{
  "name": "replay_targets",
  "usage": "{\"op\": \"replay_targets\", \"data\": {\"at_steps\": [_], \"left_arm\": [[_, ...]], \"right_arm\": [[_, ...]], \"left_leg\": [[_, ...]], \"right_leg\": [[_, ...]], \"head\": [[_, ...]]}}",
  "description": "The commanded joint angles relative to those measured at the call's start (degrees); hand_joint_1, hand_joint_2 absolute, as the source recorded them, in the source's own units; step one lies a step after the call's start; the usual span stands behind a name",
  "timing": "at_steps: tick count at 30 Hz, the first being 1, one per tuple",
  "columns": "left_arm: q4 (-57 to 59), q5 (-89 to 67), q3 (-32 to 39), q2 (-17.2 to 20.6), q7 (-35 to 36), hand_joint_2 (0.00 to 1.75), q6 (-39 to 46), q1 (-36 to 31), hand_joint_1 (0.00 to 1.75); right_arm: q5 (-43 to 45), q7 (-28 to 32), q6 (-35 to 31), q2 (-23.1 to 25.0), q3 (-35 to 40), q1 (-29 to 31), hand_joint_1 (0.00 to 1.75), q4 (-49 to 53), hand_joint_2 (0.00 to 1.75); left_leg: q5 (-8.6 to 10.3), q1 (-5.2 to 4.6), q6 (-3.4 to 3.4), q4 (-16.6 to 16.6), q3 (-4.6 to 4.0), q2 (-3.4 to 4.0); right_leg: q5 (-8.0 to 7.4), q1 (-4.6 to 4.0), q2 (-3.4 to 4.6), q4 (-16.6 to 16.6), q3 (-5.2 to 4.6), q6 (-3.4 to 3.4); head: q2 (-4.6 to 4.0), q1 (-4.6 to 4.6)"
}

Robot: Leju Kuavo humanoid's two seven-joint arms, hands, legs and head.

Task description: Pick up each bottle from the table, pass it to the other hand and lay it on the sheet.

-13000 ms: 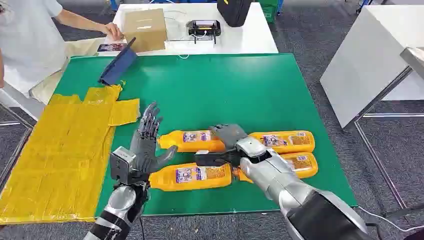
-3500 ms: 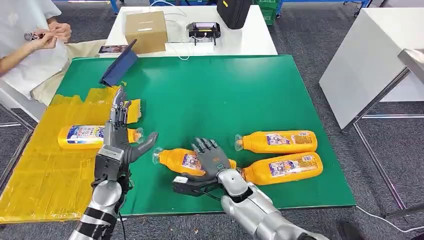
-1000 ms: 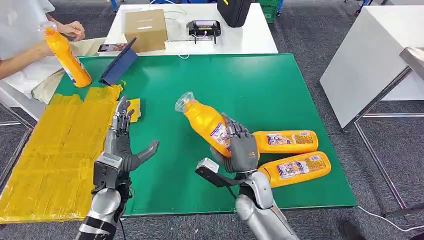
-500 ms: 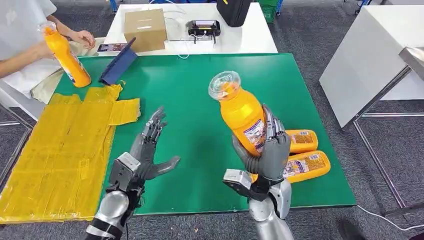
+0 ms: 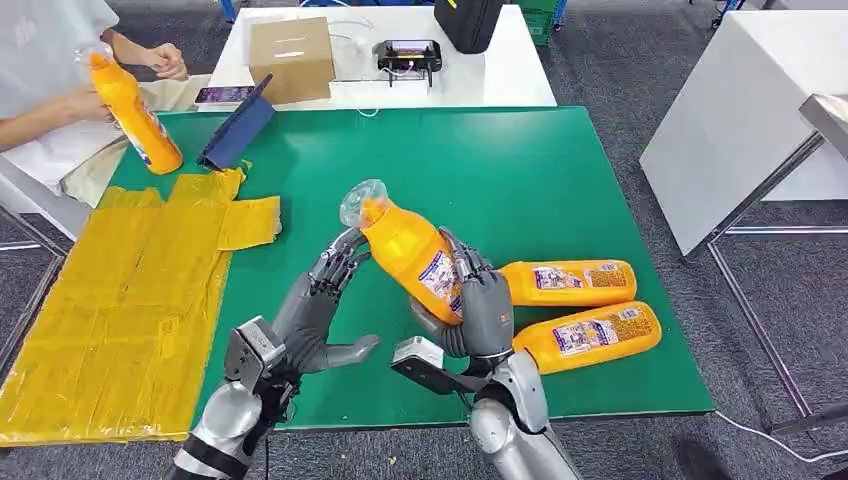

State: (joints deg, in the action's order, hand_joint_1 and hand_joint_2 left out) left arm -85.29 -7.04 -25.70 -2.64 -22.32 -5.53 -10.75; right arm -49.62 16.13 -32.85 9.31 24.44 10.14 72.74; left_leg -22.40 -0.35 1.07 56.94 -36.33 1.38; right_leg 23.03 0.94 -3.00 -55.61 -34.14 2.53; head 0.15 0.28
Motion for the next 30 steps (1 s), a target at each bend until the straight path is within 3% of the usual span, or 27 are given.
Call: {"op": "replay_targets", "data": {"at_steps": [1,12,23,30], "left_arm": [[0.67,0.78,-3.04,1.90,0.10,1.75,-0.70,-2.55,0.00],[0.67,0.78,-3.04,1.90,0.10,1.75,-0.70,-2.55,0.00],[5.83,1.38,-2.35,0.67,0.56,1.75,0.84,-4.40,0.00],[9.30,2.31,-1.69,-0.07,1.11,1.75,1.65,-5.45,0.00]], "right_arm": [[-2.93,-0.66,1.31,-1.55,9.19,5.75,1.75,-12.88,1.75],[-2.93,-0.66,1.31,-1.55,9.19,5.75,1.75,-12.88,1.75],[-10.53,-1.01,-6.12,0.01,20.89,6.75,1.75,-14.76,1.75],[-11.14,-1.28,-7.15,-0.21,21.47,6.40,1.75,-13.83,1.75]], "left_leg": [[-0.11,0.11,-0.09,-0.01,0.28,-0.01],[-0.07,0.10,-0.07,-0.01,0.20,-0.13],[-0.14,0.17,-0.14,-0.02,0.37,-0.21],[-0.13,0.16,-0.12,0.01,0.36,-0.30]], "right_leg": [[0.07,-0.06,0.27,0.07,0.31,-0.11],[0.08,-0.07,0.09,0.07,0.24,-0.08],[0.17,-0.11,0.13,0.09,0.41,-0.14],[0.19,-0.09,0.04,0.08,0.42,-0.14]], "head": [[0.00,0.00],[0.00,0.02],[0.00,0.00],[0.00,0.02]]}}
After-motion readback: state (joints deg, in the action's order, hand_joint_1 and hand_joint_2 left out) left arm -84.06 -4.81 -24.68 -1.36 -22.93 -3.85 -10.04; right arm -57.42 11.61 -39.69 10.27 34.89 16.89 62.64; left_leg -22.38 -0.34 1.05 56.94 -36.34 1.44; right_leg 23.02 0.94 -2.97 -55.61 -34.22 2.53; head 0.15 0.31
